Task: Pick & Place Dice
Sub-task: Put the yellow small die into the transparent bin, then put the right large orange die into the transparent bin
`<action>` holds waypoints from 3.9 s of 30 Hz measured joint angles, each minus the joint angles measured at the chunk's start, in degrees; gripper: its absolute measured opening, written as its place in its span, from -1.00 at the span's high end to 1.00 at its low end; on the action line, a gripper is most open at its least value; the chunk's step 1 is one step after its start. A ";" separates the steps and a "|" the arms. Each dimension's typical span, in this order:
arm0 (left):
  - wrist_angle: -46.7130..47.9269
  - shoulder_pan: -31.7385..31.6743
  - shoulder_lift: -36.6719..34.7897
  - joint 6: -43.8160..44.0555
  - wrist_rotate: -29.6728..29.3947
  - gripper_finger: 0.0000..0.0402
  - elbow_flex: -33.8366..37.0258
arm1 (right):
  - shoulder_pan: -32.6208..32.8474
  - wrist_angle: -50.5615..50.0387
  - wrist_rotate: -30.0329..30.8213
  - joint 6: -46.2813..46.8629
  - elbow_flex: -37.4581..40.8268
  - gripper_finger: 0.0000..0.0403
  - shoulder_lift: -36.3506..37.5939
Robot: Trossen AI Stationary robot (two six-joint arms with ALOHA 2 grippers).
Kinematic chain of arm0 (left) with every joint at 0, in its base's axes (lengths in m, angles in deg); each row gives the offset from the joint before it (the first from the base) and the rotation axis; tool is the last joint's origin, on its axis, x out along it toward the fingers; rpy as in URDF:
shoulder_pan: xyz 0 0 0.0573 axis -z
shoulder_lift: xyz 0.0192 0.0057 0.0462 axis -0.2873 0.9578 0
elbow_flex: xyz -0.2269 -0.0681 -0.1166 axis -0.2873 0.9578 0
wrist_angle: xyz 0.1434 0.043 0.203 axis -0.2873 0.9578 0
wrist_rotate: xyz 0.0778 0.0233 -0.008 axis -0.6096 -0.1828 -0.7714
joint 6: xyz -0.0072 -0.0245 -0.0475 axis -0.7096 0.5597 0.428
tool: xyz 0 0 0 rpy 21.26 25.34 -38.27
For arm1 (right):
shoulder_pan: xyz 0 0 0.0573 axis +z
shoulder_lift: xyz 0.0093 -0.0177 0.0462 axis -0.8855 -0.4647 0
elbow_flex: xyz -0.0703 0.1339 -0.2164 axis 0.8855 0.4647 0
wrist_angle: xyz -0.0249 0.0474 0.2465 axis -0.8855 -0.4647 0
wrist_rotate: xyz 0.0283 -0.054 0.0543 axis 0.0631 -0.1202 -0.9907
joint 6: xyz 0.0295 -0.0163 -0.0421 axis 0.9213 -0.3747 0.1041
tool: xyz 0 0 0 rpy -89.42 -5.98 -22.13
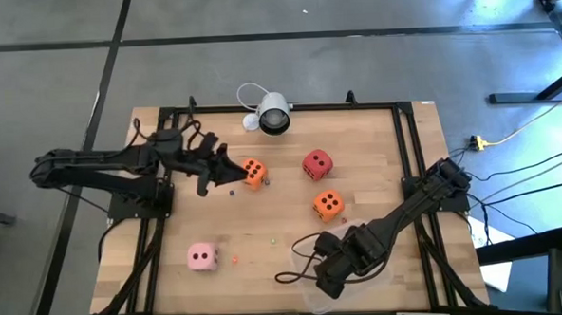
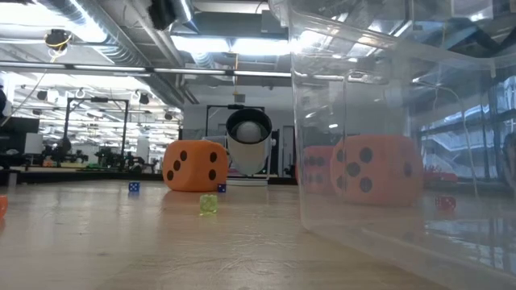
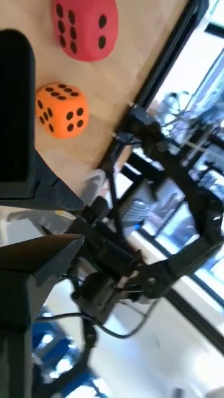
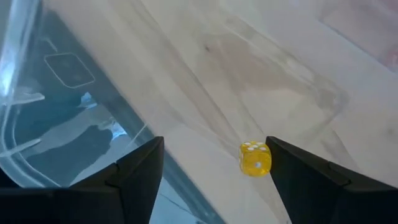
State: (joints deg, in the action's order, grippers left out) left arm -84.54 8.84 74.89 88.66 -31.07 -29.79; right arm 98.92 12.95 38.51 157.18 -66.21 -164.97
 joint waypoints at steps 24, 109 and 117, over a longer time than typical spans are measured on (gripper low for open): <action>-4.90 17.71 36.44 -22.49 6.04 0.67 -22.93 | 13.18 9.64 23.42 11.29 -0.02 -0.39 7.97; -27.15 22.85 54.87 -38.70 -2.09 0.67 -25.64 | 7.75 13.81 30.89 35.64 -0.02 -0.39 4.94; -24.41 21.81 48.51 -32.52 0.14 0.67 -25.61 | 7.64 7.25 27.47 31.74 -0.02 -0.39 6.10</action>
State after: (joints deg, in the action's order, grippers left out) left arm -108.95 30.65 123.39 56.13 -30.93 -55.40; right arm 106.56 20.21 65.98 188.92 -66.23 -158.87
